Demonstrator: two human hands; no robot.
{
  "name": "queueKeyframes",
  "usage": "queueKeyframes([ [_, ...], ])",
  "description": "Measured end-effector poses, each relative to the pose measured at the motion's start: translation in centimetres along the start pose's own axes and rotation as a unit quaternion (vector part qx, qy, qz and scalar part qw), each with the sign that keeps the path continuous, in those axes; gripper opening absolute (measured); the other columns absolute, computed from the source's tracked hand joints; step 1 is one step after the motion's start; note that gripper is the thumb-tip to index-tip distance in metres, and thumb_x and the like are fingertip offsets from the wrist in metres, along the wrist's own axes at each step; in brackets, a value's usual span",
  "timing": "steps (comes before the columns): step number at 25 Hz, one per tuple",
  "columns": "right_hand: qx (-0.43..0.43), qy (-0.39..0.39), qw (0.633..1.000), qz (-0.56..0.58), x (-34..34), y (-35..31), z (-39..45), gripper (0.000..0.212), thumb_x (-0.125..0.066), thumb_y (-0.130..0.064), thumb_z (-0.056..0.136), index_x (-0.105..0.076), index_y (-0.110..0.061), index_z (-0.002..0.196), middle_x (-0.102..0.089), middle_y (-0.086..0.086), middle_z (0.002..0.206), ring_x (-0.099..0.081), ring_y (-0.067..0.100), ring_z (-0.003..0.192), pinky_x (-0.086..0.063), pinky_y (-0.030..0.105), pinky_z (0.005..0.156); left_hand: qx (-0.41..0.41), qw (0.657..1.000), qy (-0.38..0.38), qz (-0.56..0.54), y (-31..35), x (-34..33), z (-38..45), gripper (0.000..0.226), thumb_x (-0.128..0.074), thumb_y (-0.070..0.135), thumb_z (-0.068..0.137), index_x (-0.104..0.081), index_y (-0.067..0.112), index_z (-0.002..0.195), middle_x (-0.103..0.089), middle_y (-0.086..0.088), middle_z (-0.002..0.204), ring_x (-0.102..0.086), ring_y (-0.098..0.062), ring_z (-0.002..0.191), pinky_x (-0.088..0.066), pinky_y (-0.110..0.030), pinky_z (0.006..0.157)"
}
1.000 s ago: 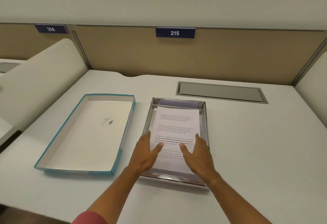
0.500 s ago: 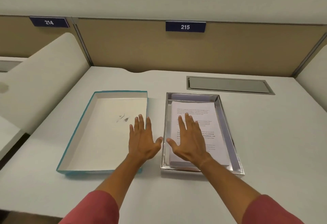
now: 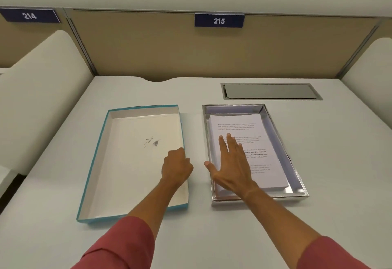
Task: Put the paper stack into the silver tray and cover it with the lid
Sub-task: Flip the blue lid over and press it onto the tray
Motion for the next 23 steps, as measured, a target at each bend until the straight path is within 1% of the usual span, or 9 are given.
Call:
queueKeyframes([
  [5,-0.025,-0.005,0.999,0.02,0.7,-0.1,0.5,0.092,-0.041,-0.065,0.088,0.005,-0.021,0.154,0.009,0.007,0.164,0.007,0.025,0.151,0.002,0.04,0.123,-0.013,1.0,0.024,-0.005,0.6,1.8,0.2,0.015,-0.055,0.01,0.084,-0.065,0.0,0.09,-0.068,-0.014,0.088,-0.065,-0.029,0.077,-0.053,-0.034,0.069],
  [7,-0.035,-0.009,0.999,0.036,1.1,0.1,0.9,0.091,-0.042,-0.063,0.089,0.005,-0.022,0.154,0.008,0.006,0.164,0.007,0.024,0.151,0.001,0.041,0.123,-0.034,0.997,0.071,-0.022,1.3,3.5,0.4,0.016,-0.056,0.01,0.081,-0.066,-0.002,0.082,-0.066,-0.013,0.075,-0.06,-0.022,0.064,-0.046,-0.031,0.065],
  [8,-0.04,-0.011,0.998,0.05,1.4,0.1,1.1,0.09,-0.042,-0.063,0.089,0.004,-0.022,0.154,0.008,0.005,0.164,0.006,0.024,0.151,0.0,0.041,0.123,-0.041,0.993,0.099,-0.045,1.7,4.8,0.5,0.016,-0.058,0.01,0.08,-0.066,-0.003,0.079,-0.065,-0.01,0.069,-0.055,-0.017,0.058,-0.042,-0.028,0.066],
  [10,-0.049,-0.005,0.996,0.077,2.0,0.1,1.7,0.089,-0.043,-0.062,0.089,0.002,-0.022,0.155,0.005,0.003,0.165,0.004,0.024,0.151,-0.003,0.042,0.123,-0.048,0.981,0.155,-0.107,2.8,7.7,0.8,0.012,-0.063,0.011,0.079,-0.068,0.0,0.076,-0.06,-0.002,0.062,-0.049,-0.007,0.051,-0.044,-0.025,0.069],
  [13,-0.062,0.012,0.989,0.137,2.8,-0.2,2.8,0.085,-0.047,-0.059,0.089,-0.007,-0.024,0.155,-0.005,0.002,0.165,-0.005,0.024,0.151,-0.009,0.042,0.12,-0.046,0.962,0.206,-0.174,4.3,12.1,1.2,0.01,-0.067,0.017,0.079,-0.07,0.008,0.079,-0.061,0.004,0.066,-0.053,-0.006,0.055,-0.047,-0.024,0.063],
  [16,-0.07,0.022,0.974,0.214,3.5,-0.8,3.7,0.08,-0.052,-0.054,0.09,-0.016,-0.023,0.154,-0.016,0.002,0.163,-0.015,0.025,0.15,-0.017,0.042,0.119,-0.021,0.937,0.21,-0.278,5.5,15.5,0.9,0.007,-0.064,0.021,0.081,-0.069,0.016,0.081,-0.061,0.014,0.073,-0.063,-0.012,0.066,-0.055,-0.029,0.06],
  [18,-0.09,0.025,0.953,0.288,4.1,-1.1,4.4,0.075,-0.056,-0.049,0.09,-0.024,-0.021,0.152,-0.025,0.004,0.16,-0.024,0.025,0.147,-0.024,0.042,0.116,0.001,0.911,0.197,-0.363,6.1,17.2,0.5,0.007,-0.063,0.02,0.083,-0.07,0.019,0.082,-0.067,0.011,0.082,-0.069,-0.017,0.073,-0.054,-0.026,0.057],
  [20,-0.13,0.008,0.918,0.376,4.7,-1.1,4.9,0.069,-0.057,-0.044,0.091,-0.032,-0.019,0.149,-0.034,0.006,0.156,-0.033,0.026,0.142,-0.031,0.042,0.112,0.013,0.871,0.177,-0.458,6.8,19.0,-0.3,0.009,-0.063,0.019,0.086,-0.07,0.018,0.081,-0.072,0.004,0.086,-0.071,-0.015,0.068,-0.053,-0.022,0.056],
  [23,-0.206,-0.048,0.839,0.502,5.1,-0.5,5.5,0.05,-0.055,-0.042,0.092,-0.048,-0.014,0.134,-0.048,0.007,0.142,-0.042,0.03,0.135,-0.038,0.043,0.11,0.038,0.803,0.136,-0.579,7.4,21.0,-1.7,0.011,-0.061,0.015,0.087,-0.071,0.017,0.082,-0.075,0.003,0.072,-0.07,-0.011,0.054,-0.054,-0.019,0.048],
])
Point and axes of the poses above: each hand's wrist, its own z-axis towards the middle knuckle, its own x-axis out of the back of the hand, y = z × x, the point moved 1 cm from there along z, towards the middle knuckle
